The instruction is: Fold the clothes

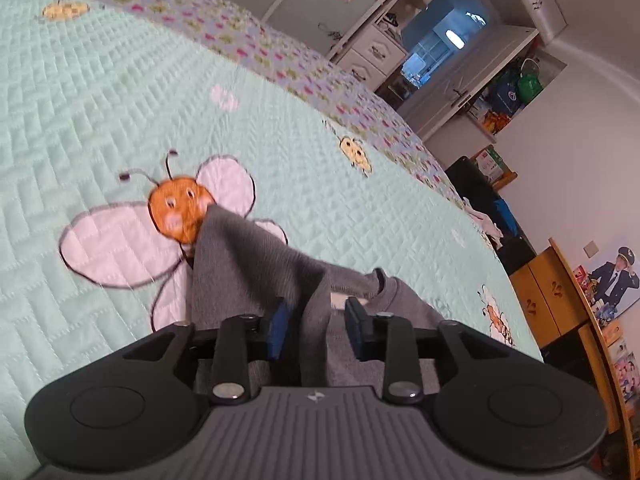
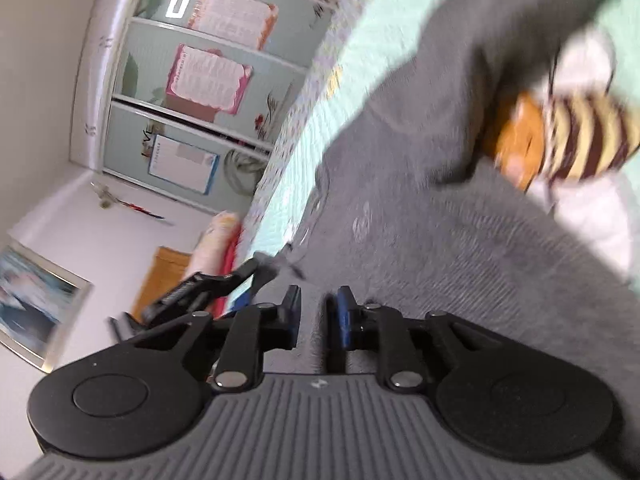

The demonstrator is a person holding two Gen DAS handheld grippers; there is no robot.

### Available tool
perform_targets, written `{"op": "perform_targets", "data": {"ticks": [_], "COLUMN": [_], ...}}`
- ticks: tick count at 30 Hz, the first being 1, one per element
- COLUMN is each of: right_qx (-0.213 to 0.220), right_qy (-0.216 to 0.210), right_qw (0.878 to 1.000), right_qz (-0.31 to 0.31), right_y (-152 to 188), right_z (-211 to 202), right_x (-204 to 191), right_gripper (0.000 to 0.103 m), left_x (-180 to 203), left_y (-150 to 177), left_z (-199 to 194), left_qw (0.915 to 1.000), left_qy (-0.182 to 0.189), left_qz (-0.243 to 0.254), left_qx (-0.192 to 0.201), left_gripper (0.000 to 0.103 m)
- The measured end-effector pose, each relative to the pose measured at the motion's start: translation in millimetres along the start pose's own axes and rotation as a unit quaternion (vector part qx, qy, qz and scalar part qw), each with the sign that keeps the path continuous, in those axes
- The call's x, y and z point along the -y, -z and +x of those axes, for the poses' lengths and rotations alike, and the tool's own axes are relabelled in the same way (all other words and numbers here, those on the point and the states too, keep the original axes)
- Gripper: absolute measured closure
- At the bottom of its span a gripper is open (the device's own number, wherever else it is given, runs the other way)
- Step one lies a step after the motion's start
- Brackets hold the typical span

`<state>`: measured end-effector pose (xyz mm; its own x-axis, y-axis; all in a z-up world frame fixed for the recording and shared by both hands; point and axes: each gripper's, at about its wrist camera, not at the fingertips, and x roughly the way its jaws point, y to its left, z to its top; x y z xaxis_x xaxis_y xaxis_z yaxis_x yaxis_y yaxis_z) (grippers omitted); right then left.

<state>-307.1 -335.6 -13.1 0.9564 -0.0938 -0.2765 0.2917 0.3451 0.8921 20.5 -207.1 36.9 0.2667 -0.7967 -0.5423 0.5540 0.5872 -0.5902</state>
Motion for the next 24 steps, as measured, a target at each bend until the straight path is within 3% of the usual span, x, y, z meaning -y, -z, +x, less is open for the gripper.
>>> {"op": "perform_targets", "data": {"ticks": [3,9,11,13,17,21,24], "right_qx": [0.030,0.004,-0.005,-0.015,-0.033,-0.061,-0.084], "right_qy": [0.001,-0.015,-0.021,-0.024,-0.027,-0.008,0.044], "right_qw": [0.998,0.996,0.995,0.994,0.993,0.988,0.982], "right_qz": [-0.054,-0.087,-0.097,-0.107,-0.108,-0.140,-0.166], "right_y": [-1,-20,-27,-31,-30,-27,-28], "right_z": [-10,31,44,59,87,119,148], "right_x": [-21,-48,-57,-64,-69,-83,-90], "right_gripper": [0.082,0.082,0.082,0.082,0.082,0.090,0.090], "left_x": [-5,-25,-32,-38,-40,-43,-48], "left_y": [-2,-3,-1,-1,-5,-8,-9], "left_z": [1,-2,-6,-5,8,20,26], "left_qw": [0.9999,0.9958,0.9919,0.9877,0.9862,0.9844,0.9826], "left_qy": [0.001,0.015,0.042,0.064,0.062,0.065,0.065], "left_qz": [-0.016,-0.085,-0.114,-0.139,-0.152,-0.163,-0.173], "left_qx": [0.004,0.029,0.035,0.034,0.021,0.017,0.017], "left_gripper": [0.066,0.068,0.068,0.068,0.071,0.071,0.071]}}
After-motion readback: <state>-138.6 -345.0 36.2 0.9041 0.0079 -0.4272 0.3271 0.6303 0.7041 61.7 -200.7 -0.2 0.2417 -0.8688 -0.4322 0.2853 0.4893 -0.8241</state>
